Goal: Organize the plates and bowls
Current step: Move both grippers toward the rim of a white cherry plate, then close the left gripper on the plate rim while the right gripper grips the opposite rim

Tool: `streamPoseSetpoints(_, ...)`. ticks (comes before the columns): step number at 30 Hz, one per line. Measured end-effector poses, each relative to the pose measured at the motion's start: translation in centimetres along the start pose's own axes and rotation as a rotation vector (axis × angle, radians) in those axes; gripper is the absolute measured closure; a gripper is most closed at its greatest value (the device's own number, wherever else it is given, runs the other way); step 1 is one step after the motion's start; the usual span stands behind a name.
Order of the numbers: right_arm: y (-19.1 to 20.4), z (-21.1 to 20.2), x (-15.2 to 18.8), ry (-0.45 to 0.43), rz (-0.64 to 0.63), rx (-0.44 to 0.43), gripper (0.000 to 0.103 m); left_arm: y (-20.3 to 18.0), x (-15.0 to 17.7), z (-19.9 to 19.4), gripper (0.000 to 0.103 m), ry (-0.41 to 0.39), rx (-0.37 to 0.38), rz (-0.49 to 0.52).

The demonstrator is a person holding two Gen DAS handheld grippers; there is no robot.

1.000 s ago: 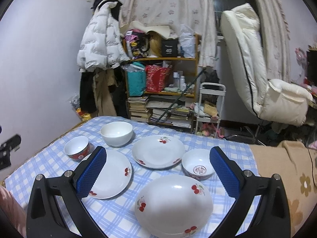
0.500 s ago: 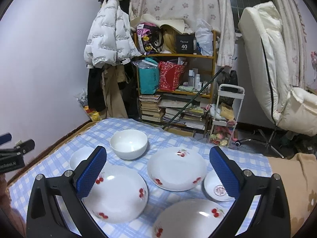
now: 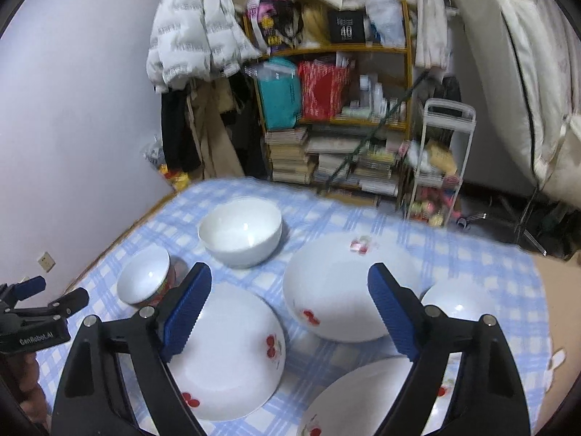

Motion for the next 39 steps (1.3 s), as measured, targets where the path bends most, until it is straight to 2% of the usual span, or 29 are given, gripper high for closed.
streamPoseSetpoints(2, -0.1, 1.2, 0.7, 0.036, -0.001, -0.020, 0.022, -0.1, 0.3, 1.2, 0.003, 0.043, 0.023, -0.006)
streamPoseSetpoints(7, 0.2, 3.7, 2.2, 0.109, -0.030, -0.032, 0.026, -0.8, 1.5, 4.1, 0.003, 0.151, 0.093, -0.008)
streamPoseSetpoints(11, 0.9, 5.0, 3.6, 0.188, -0.050, -0.058, 0.040, -1.3, 2.4, 5.5, 0.004, 0.194, 0.087, -0.001)
streamPoseSetpoints(16, 1.7, 6.9, 5.6, 0.267, -0.078, -0.079, 0.043, -1.9, 2.7, 6.2, 0.006, 0.200, 0.096, 0.027)
streamPoseSetpoints(18, 1.8, 7.6, 6.0, 0.287, -0.083, -0.080, 0.048, -2.1, 2.8, 6.7, 0.018, 0.211, 0.106, 0.029)
streamPoseSetpoints(22, 1.5, 8.6, 7.0, 0.326, -0.080, -0.070, 0.054, -2.5, 3.8, 8.3, 0.037, 0.285, 0.153, -0.006)
streamPoseSetpoints(23, 1.4, 8.8, 7.1, 0.328, -0.081, -0.064, 0.056, -2.5, 4.0, 8.7, 0.044, 0.296, 0.165, -0.010)
streamPoseSetpoints(24, 1.2, 8.9, 7.1, 0.325, -0.081, -0.057, 0.063, -2.7, 4.1, 8.9, 0.052, 0.304, 0.175, -0.011)
streamPoseSetpoints(26, 0.8, 9.3, 7.1, 0.322, -0.069, -0.045, 0.076, -3.0, 4.2, 9.5, 0.057, 0.306, 0.190, -0.011)
streamPoseSetpoints(27, 0.6, 9.4, 7.0, 0.315, -0.055, -0.047, 0.078, -3.2, 4.1, 9.7, 0.058, 0.303, 0.200, -0.012)
streamPoseSetpoints(31, 0.4, 10.0, 6.8, 0.319, -0.021, -0.080, 0.078, -3.7, 4.1, 10.6, 0.058, 0.303, 0.212, -0.004)
streamPoseSetpoints(34, 0.6, 10.7, 7.1, 0.332, -0.027, -0.081, 0.079, -4.0, 4.3, 11.4, 0.065, 0.326, 0.208, 0.001)
streamPoseSetpoints(36, 0.7, 11.3, 7.3, 0.343, -0.025, -0.080, 0.086, -4.0, 4.3, 11.5, 0.071, 0.328, 0.234, -0.009)
streamPoseSetpoints(39, 0.6, 11.8, 7.5, 0.350, -0.023, -0.071, 0.087, -4.4, 4.1, 11.7, 0.072, 0.311, 0.248, 0.015)
Point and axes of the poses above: each gripper's, at about its wrist camera, not at the fingertips, and z roughly the way its jaws point, y to its left, x to its underside, the point moved 6 cm from there along z, roughly the way its jaws point, and after that the axes turned 1 degree about z, right-handed, at the moved point
